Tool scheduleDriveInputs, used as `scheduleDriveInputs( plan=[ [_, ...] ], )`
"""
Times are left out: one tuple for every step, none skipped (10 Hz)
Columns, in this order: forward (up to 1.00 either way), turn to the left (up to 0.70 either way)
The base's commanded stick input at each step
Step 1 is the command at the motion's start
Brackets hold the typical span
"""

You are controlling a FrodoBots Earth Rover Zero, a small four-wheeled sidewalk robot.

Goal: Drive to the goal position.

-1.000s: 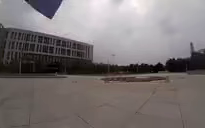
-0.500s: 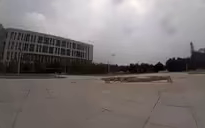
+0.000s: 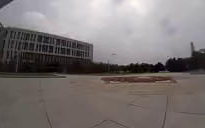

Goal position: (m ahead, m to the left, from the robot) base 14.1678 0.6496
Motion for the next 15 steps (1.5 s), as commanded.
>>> scheduleDriveInputs(
  plan=[
    [0.7,0.0],
    [0.7,0.0],
    [0.7,0.0],
    [0.7,0.0],
    [0.7,0.0],
    [0.7,0.0],
    [0.7,0.0],
    [0.7,0.0],
    [0.7,0.0],
    [0.7,0.0],
    [0.7,0.0],
    [0.7,0.0],
    [0.7,0.0],
    [0.7,0.0],
    [0.7,0.11]
  ],
)
